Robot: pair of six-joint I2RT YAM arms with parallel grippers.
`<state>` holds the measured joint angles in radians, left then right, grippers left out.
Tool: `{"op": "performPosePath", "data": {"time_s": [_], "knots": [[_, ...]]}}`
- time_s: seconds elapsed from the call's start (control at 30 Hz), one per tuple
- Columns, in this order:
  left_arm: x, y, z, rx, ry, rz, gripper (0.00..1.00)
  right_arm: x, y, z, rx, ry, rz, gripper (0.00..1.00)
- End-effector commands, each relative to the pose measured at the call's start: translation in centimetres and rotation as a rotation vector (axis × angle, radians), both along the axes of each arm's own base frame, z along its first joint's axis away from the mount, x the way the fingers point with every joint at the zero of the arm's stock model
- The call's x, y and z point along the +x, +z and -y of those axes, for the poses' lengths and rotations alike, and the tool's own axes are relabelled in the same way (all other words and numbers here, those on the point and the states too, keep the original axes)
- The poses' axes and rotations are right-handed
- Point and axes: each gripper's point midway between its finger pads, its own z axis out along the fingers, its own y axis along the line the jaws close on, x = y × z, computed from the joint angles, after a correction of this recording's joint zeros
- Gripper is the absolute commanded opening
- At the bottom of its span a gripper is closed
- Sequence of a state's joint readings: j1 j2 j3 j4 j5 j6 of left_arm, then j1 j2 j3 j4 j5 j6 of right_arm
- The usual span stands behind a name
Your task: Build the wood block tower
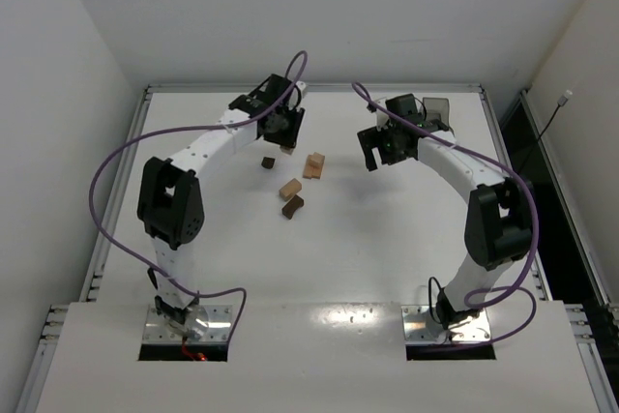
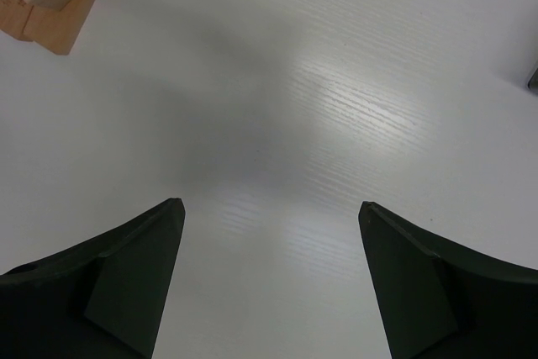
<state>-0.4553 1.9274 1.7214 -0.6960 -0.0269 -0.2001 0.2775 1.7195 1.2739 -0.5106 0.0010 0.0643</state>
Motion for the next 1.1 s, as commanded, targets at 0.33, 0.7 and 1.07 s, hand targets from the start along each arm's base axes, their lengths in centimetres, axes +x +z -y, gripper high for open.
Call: {"op": "performPosePath", "data": {"time_s": [0.33,0.7,1.07], "knots": [[-1.6,-2.1,5.5,-0.014,0.033,-0.076,0.0,1.4,1.3,-0.1,-0.001,-0.034,0.047,0.82],[-1.7,-4.9,7.4,-0.001,0.008,-0.118,0.0,1.4,1.0,-0.1,-0.004,-0.034,0.038,0.82],[-1.4,-6.2,8.6,-0.006,-0.012,-0.139,0.0,1.4,1.0,-0.1,-0.004,-0.034,0.038,0.82]]}}
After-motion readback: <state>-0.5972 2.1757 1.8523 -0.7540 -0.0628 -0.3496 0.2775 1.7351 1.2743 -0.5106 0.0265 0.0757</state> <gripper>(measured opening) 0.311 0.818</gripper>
